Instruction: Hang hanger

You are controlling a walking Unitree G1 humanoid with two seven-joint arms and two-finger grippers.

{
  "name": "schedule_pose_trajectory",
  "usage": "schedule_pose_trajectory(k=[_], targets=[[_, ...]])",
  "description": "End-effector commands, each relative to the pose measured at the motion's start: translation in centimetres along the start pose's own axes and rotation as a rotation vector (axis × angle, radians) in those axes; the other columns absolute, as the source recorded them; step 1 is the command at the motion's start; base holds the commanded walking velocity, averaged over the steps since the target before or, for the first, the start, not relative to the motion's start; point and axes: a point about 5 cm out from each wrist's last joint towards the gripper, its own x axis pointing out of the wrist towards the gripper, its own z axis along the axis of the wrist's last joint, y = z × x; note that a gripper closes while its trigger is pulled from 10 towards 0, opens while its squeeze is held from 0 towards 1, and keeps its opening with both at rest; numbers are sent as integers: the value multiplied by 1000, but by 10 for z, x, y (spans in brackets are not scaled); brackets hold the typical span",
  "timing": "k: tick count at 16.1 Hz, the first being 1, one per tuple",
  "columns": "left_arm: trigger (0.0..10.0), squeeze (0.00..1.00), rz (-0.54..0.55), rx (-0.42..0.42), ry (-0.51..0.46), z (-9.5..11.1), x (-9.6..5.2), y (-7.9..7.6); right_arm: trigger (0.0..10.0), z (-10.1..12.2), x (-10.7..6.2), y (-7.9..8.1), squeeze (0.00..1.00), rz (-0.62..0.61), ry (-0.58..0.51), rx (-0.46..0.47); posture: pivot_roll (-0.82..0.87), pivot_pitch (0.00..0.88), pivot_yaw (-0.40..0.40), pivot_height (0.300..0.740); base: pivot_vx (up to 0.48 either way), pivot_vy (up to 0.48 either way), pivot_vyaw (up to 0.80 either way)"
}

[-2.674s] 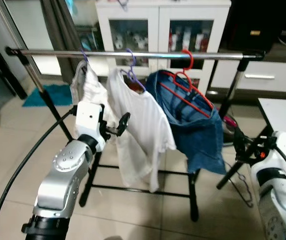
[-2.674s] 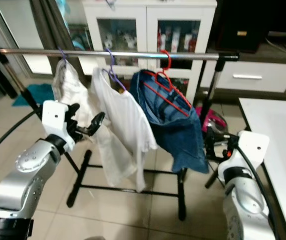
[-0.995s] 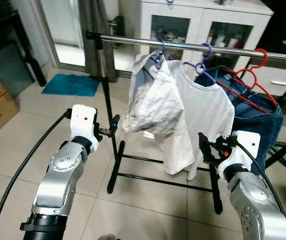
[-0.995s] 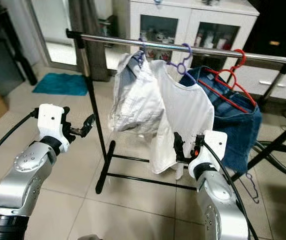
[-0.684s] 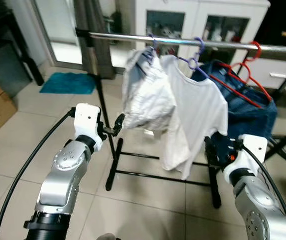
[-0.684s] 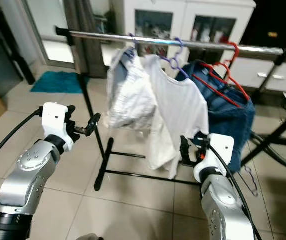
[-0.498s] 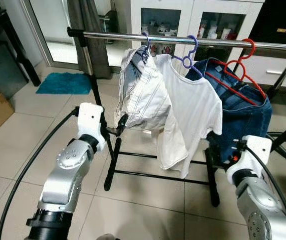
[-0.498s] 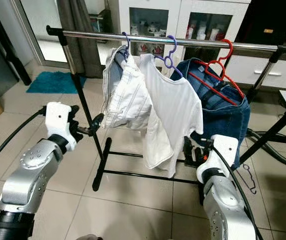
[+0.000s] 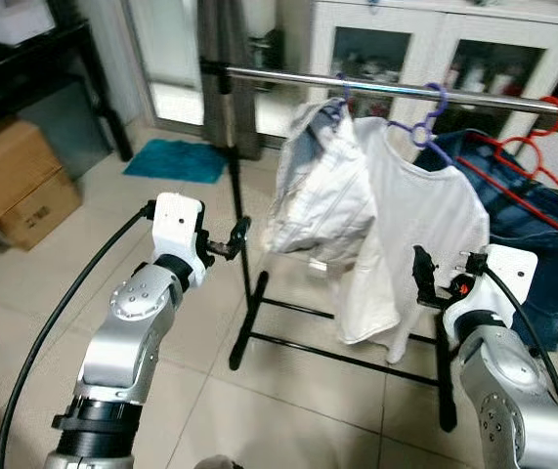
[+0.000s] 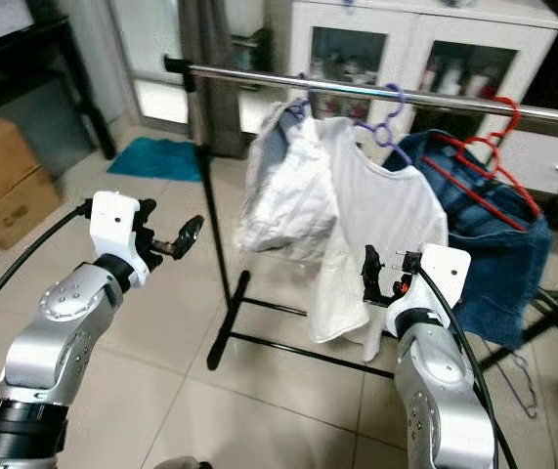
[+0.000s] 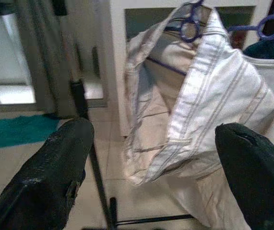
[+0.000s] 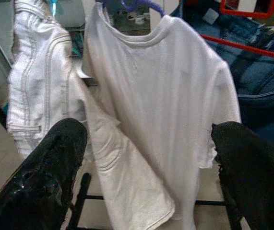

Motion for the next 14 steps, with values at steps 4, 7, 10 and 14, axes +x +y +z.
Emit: schedule_pose_trajectory(k=[4,7,10,14], targets=[[10000,145,-24,-3,-12,3,3,-3,10000,2,3,5,1000,24,-13,-11,7,0,26,740,287,0,0],[10000,141,-32,-4,-12,3,3,-4,10000,0,2,6,0,34,-5,-23,8,0,28,740,294,0,0],[10000,141,-40,1,-14,3,4,-5,10000,-2,4,2,0,5,23,-132,13,0,26,740,295,0,267],[10000,141,-51,8,-14,3,3,-6,10000,-1,5,1,0,-5,2,-53,14,0,27,740,292,0,400]])
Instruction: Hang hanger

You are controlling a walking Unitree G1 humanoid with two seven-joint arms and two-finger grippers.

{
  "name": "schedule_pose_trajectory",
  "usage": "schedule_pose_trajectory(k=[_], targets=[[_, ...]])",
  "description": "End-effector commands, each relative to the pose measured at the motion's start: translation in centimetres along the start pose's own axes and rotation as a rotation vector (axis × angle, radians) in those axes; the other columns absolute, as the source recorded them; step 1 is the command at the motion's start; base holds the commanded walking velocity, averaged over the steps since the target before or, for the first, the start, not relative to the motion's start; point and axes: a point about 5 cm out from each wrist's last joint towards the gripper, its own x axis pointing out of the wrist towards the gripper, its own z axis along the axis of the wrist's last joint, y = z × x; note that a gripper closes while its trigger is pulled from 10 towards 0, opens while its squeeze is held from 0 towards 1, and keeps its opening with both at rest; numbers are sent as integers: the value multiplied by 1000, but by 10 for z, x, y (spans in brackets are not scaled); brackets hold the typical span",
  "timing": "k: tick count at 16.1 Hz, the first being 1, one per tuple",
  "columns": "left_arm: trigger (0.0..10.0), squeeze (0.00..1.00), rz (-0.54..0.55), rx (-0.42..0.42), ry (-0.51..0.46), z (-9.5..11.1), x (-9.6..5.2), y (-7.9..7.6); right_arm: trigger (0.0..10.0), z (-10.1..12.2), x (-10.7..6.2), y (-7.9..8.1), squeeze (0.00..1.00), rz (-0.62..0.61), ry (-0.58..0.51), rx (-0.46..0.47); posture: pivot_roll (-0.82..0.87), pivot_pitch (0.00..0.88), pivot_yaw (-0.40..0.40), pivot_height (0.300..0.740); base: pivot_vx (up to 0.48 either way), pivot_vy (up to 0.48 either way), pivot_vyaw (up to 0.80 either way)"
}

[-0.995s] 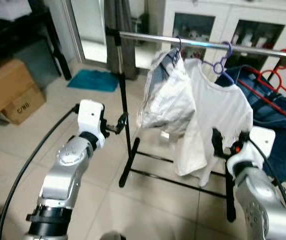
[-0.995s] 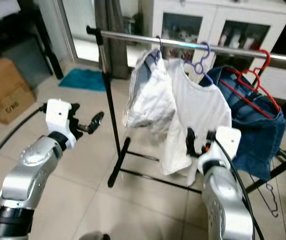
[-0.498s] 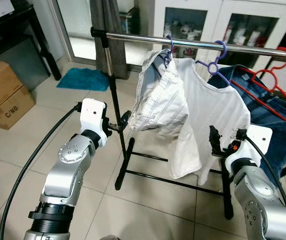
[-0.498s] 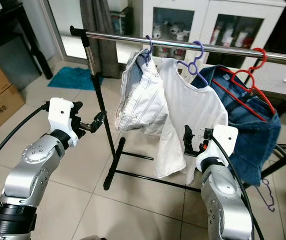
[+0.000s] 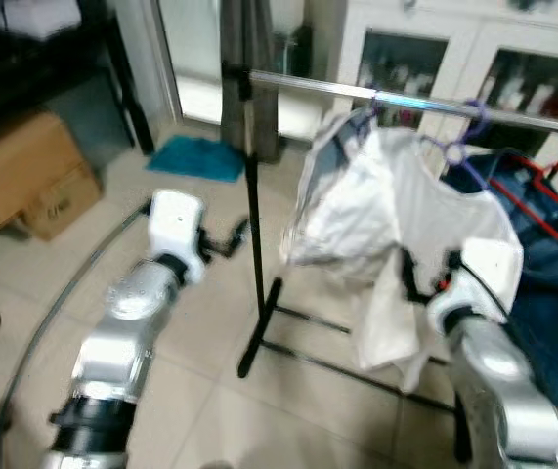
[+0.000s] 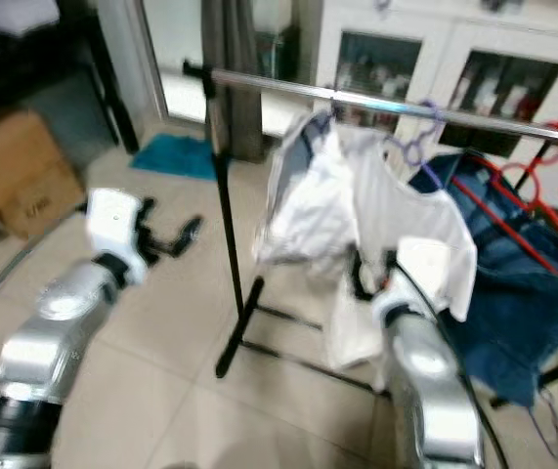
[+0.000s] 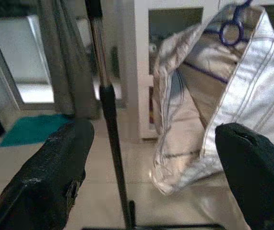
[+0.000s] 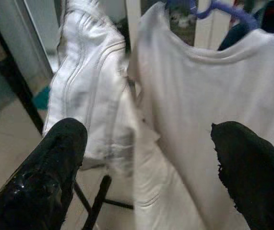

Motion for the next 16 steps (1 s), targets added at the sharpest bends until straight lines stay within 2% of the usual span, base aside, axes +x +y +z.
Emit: schedule_pose_trajectory(k=[1,16], targets=[[10000,145,-43,4,-12,2,3,-9,10000,-1,-2,-12,0,-48,4,-7,13,0,28,740,292,0,0],[10000,145,-86,8,1,1,3,-14,10000,3,-1,-12,0,-39,-7,-25,15,0,23,740,279,0,-38]])
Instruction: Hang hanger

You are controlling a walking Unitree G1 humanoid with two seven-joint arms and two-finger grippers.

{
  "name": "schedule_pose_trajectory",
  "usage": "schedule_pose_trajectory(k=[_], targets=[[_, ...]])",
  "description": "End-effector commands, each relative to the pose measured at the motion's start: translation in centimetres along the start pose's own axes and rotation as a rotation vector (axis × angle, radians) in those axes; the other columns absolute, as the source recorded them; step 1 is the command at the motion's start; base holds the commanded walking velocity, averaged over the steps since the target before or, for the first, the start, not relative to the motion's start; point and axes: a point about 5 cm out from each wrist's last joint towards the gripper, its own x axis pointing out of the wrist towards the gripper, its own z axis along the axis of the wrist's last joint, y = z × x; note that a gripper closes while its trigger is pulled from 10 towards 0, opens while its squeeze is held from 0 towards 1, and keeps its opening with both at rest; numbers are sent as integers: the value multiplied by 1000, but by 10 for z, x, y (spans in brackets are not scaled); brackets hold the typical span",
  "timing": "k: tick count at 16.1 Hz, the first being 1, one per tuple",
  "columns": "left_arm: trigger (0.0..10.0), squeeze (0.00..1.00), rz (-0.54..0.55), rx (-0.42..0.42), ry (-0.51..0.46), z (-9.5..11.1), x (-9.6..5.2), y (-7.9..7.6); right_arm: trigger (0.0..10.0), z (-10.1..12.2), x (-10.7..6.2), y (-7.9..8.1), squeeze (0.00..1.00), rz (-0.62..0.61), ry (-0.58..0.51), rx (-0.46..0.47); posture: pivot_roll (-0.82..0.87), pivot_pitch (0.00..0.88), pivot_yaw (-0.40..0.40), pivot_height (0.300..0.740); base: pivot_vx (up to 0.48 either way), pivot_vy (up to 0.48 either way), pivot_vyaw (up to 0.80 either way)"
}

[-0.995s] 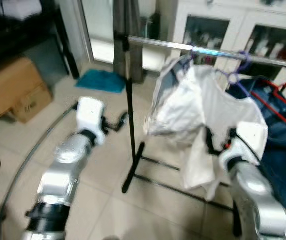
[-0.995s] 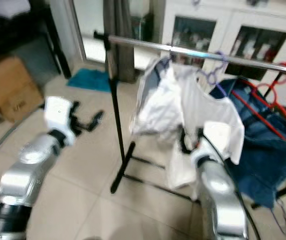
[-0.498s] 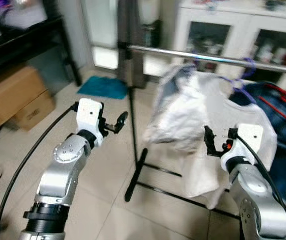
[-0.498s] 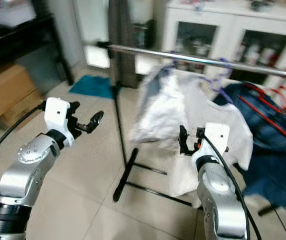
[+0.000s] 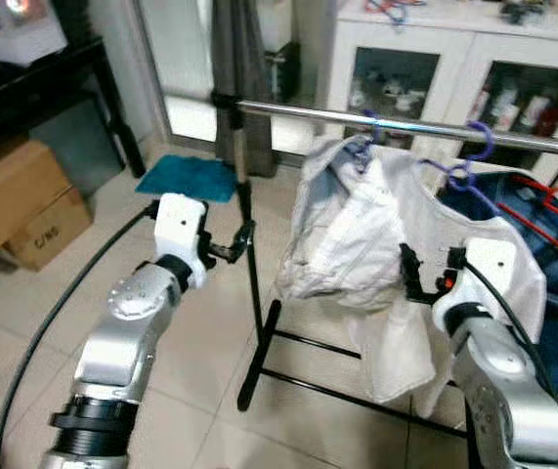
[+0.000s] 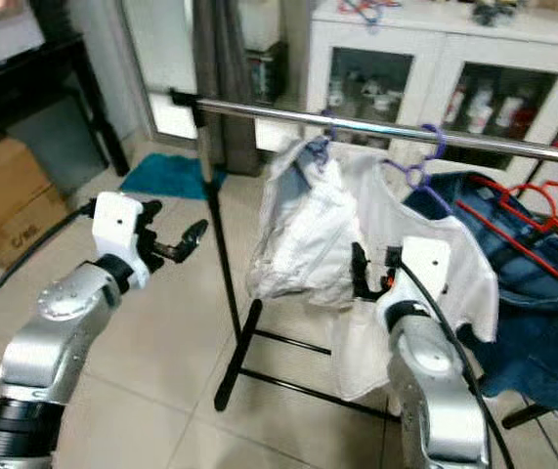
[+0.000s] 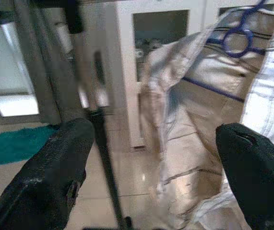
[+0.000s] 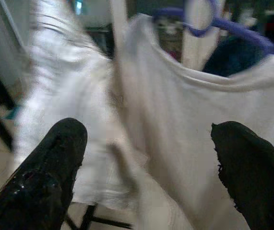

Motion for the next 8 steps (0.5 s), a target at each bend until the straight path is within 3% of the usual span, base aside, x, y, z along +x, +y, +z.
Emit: schedule_pose_trajectory(k=[1,8], targets=[[10000,145,-8,16,-4,3,0,1,10000,4,0,-1,0,-6,-17,5,14,0,24,740,266,0,0],[10000,145,-32,18,2,2,1,-2,10000,8,3,-1,0,5,-28,-8,17,0,15,740,266,0,0]])
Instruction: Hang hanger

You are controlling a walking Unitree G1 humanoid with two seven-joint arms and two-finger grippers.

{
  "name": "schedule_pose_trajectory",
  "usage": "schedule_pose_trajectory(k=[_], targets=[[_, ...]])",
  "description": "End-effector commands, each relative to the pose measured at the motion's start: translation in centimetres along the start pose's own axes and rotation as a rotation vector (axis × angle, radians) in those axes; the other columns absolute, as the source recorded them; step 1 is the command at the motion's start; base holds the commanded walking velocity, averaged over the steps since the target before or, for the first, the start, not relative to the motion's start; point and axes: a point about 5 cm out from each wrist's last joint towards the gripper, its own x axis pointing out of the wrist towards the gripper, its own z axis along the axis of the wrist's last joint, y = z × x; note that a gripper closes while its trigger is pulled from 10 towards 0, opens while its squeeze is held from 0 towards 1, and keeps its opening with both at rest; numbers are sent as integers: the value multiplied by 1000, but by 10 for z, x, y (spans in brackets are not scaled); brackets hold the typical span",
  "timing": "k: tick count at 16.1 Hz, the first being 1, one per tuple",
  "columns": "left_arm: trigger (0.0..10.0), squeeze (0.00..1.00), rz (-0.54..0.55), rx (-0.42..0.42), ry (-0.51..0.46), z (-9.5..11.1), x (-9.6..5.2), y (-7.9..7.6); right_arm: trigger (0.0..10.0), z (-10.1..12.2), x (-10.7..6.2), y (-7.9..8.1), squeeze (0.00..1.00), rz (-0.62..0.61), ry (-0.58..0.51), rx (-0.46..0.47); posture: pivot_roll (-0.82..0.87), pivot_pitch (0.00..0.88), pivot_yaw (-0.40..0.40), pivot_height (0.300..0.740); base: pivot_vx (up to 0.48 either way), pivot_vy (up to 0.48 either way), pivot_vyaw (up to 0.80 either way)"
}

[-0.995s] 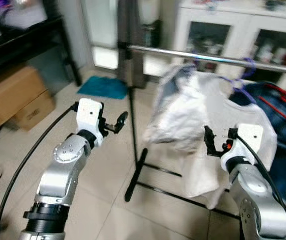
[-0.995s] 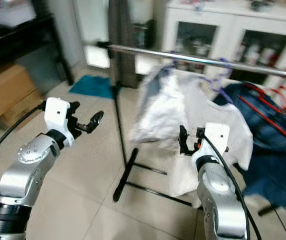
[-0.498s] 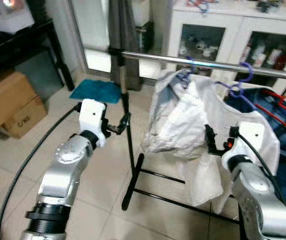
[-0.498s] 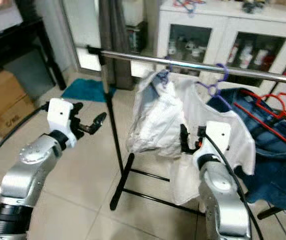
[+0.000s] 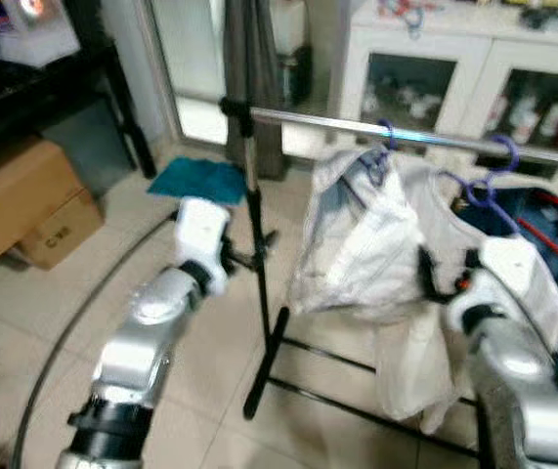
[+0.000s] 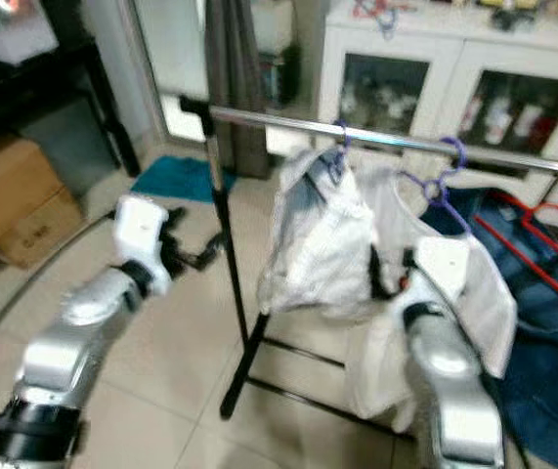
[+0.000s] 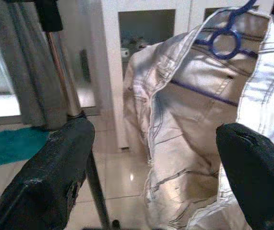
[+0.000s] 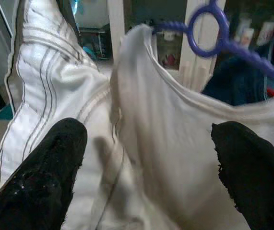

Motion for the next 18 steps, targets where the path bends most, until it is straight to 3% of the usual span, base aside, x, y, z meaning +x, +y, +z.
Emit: schedule_pose_trajectory(k=[1,4,9,15,16,18], targets=[[10000,145,31,17,-9,5,-3,11,10000,7,2,10,0,41,-29,24,18,0,14,740,262,0,0],[10000,145,30,17,-11,5,-2,11,10000,14,3,9,0,55,-66,69,16,0,16,740,265,0,-800],[10000,145,-45,40,2,4,0,6,10000,32,1,1,0,173,-129,-50,7,0,16,740,251,0,0],[10000,125,-160,82,6,5,0,0,10000,61,-2,-11,4,404,-152,-147,0,0,10,740,0,0,0],[10000,129,-176,84,5,5,0,-1,10000,63,1,-11,1000,417,-132,-151,4,0,6,740,0,0,0],[10000,129,-193,88,7,6,0,0,10000,65,6,-12,1000,417,-105,-142,12,0,-4,740,0,0,0]])
